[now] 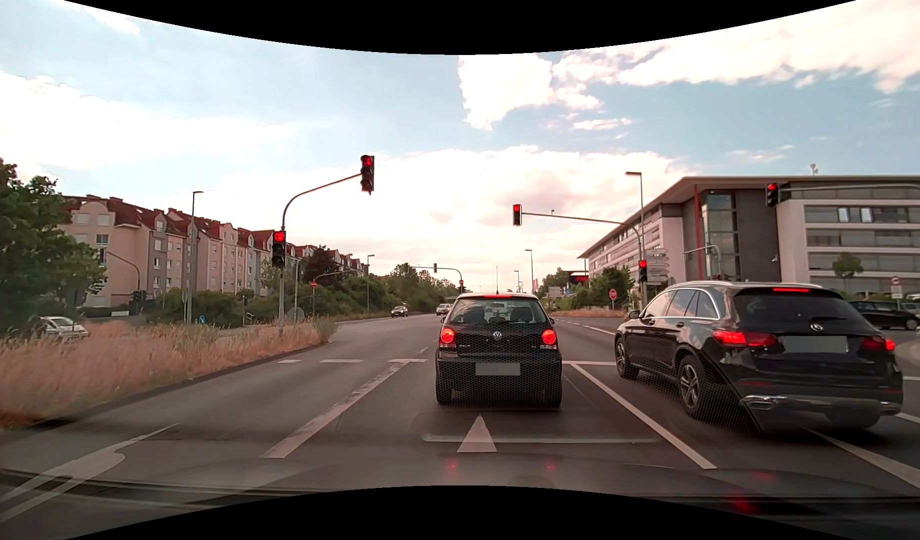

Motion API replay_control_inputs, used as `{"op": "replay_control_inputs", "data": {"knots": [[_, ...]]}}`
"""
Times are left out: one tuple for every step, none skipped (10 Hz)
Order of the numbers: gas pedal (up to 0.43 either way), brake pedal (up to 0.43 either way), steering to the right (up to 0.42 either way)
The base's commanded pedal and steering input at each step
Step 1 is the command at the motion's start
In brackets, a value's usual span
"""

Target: Follow the waypoints while adhering to traffic rules and regulations

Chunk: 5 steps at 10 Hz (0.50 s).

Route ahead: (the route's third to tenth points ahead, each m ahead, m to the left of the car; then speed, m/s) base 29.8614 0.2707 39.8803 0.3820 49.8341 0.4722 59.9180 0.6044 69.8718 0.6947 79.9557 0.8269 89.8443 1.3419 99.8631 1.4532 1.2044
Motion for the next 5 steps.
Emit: {"op": "replay_control_inputs", "data": {"knots": [[0.0,0.085,-0.002],[0.0,0.116,-0.003],[0.0,0.134,-0.002],[0.0,0.152,-0.002],[0.0,0.165,-0.002]]}}
